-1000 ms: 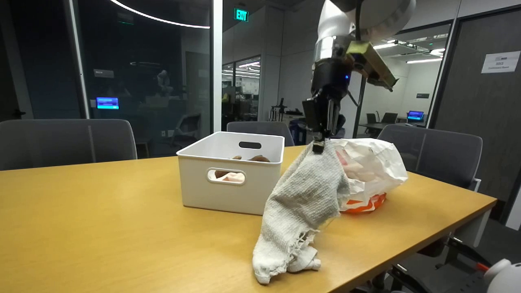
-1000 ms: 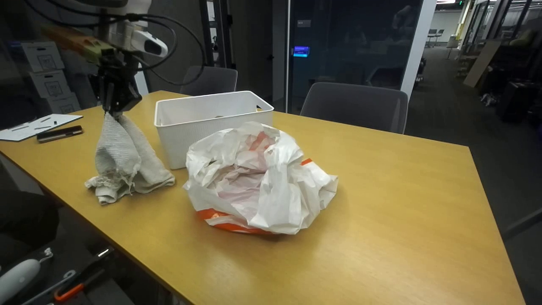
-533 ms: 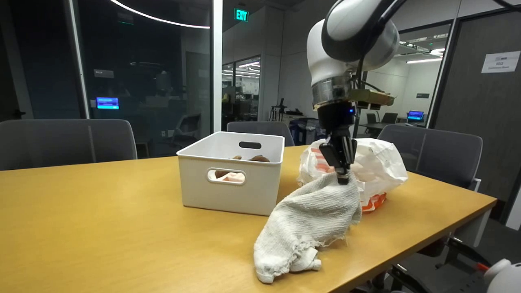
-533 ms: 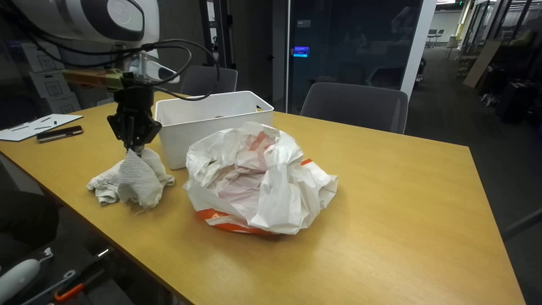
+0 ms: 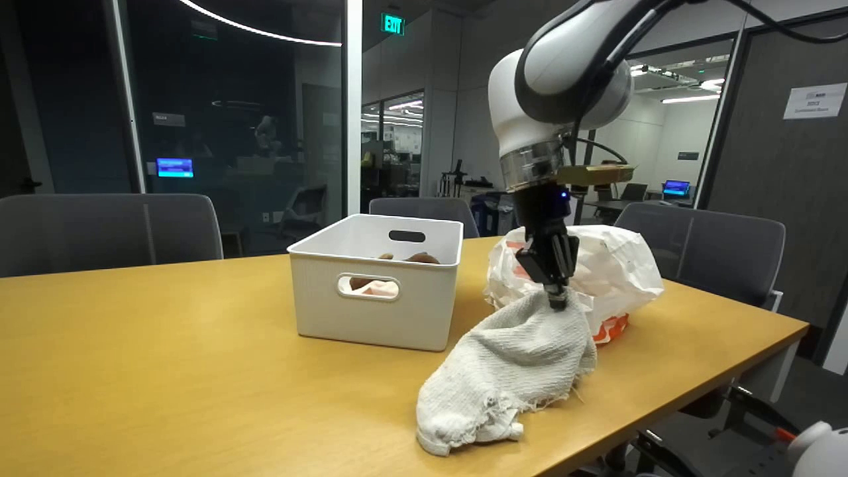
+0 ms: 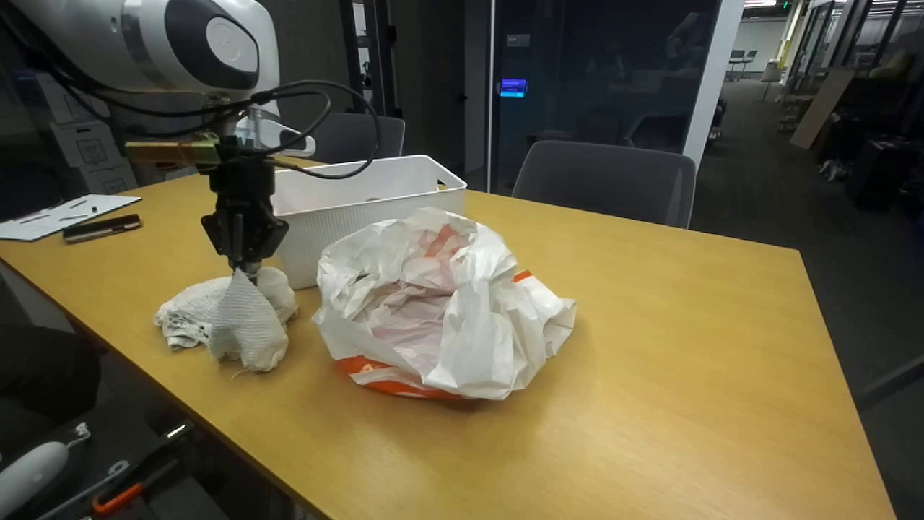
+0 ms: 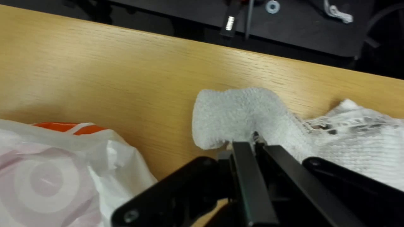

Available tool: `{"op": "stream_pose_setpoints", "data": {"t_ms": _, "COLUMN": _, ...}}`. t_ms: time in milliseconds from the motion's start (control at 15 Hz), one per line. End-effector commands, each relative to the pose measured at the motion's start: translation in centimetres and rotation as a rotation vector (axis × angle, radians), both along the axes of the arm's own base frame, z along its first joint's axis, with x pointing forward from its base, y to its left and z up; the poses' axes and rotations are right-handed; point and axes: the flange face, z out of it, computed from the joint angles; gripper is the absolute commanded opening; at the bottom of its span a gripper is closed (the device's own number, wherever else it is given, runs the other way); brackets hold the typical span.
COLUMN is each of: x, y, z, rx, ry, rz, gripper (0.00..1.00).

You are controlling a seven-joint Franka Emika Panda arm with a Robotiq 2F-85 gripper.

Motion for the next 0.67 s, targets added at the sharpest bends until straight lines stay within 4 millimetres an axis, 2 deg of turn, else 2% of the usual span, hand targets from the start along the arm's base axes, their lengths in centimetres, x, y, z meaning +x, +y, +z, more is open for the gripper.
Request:
{"op": "stream_pose_setpoints", "data": {"t_ms": 0, "x": 1.7, "y": 1.6, "z": 2.8, "rx": 0.199, "ry": 0.016, "rz": -0.048, "gripper": 0.06}}
{"op": "stream_pose_setpoints", "data": {"t_ms": 200, "x": 2.4, "y": 2.6, "z": 2.7, "rx": 0.356, "ry": 0.073, "rz": -0.115, "gripper": 0.06}}
{"op": "stream_pose_setpoints", "data": {"t_ms": 400, "x": 2.3, "y": 3.7, "z": 1.6, "rx": 0.507, "ry": 0.122, "rz": -0.182, "gripper": 0.06}}
{"op": "stream_pose_setpoints", "data": {"t_ms": 600, "x": 1.5, "y": 5.9, "z": 0.6, "rx": 0.594, "ry": 0.113, "rz": -0.112, "gripper": 0.06}}
